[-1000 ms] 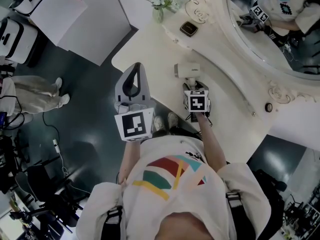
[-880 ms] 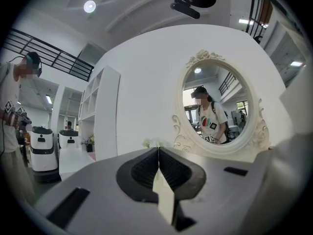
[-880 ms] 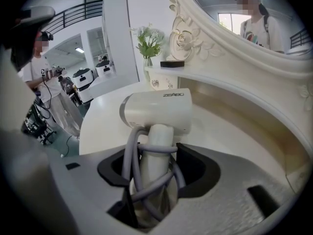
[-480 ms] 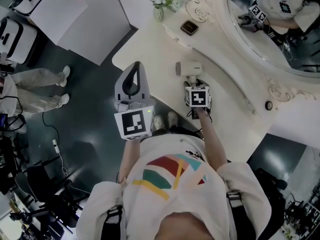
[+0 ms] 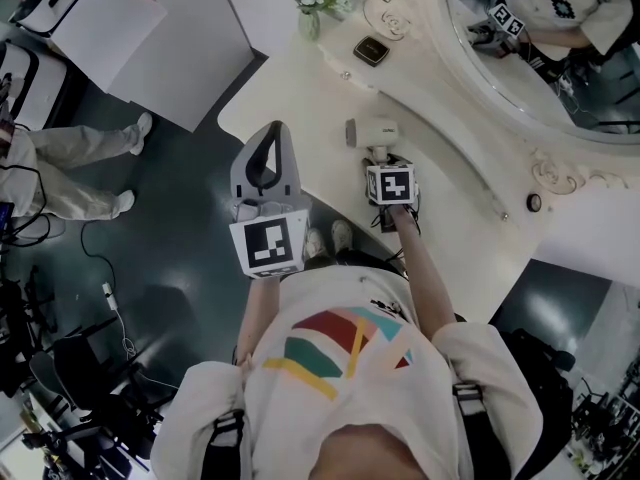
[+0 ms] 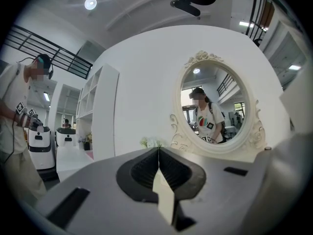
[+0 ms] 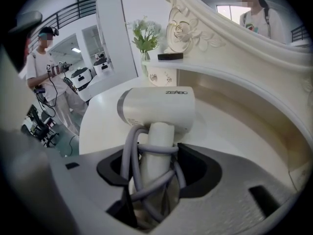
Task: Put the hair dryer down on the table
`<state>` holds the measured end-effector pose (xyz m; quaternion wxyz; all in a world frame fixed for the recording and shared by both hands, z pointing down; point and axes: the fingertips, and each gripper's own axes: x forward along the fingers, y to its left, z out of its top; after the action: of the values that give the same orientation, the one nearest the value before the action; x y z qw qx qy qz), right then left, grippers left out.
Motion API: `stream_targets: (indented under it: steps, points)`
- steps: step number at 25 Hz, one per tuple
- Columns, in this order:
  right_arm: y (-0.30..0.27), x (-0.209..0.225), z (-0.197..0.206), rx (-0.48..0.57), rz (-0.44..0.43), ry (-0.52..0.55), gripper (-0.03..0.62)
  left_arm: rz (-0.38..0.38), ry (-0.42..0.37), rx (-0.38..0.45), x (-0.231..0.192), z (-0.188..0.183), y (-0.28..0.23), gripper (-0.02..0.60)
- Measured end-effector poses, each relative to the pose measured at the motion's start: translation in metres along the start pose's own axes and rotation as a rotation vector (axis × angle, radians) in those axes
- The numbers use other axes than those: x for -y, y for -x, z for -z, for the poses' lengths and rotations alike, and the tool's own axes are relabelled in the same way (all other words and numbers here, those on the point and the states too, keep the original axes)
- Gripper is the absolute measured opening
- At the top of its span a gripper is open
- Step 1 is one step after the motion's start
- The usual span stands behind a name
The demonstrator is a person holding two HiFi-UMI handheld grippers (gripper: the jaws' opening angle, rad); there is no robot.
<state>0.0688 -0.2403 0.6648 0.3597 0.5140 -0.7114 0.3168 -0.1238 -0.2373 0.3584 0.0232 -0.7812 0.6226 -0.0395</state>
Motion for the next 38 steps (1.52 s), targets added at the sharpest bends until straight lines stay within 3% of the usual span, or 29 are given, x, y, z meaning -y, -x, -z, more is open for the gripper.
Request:
stream_targets:
  steps: [5, 24, 33, 38]
  points:
    - [0.0, 0.001, 0.0, 0.001, 0.001, -0.003, 0.232, -0.02, -0.006, 0.039, -0.006, 0.0, 0.003, 0.005]
    - [0.003, 0.0, 0.0, 0.008, -0.016, -0.018, 0.259, -0.022, -0.023, 0.008, -0.004, -0.001, 0.012, 0.005]
    - [0.017, -0.003, -0.016, 0.079, -0.018, -0.021, 0.264, -0.028, -0.031, 0.019, -0.005, 0.001, 0.011, 0.005]
    - [0.04, -0.002, -0.042, 0.172, -0.01, -0.033, 0.264, -0.022, -0.03, 0.024, -0.003, -0.001, 0.009, 0.005]
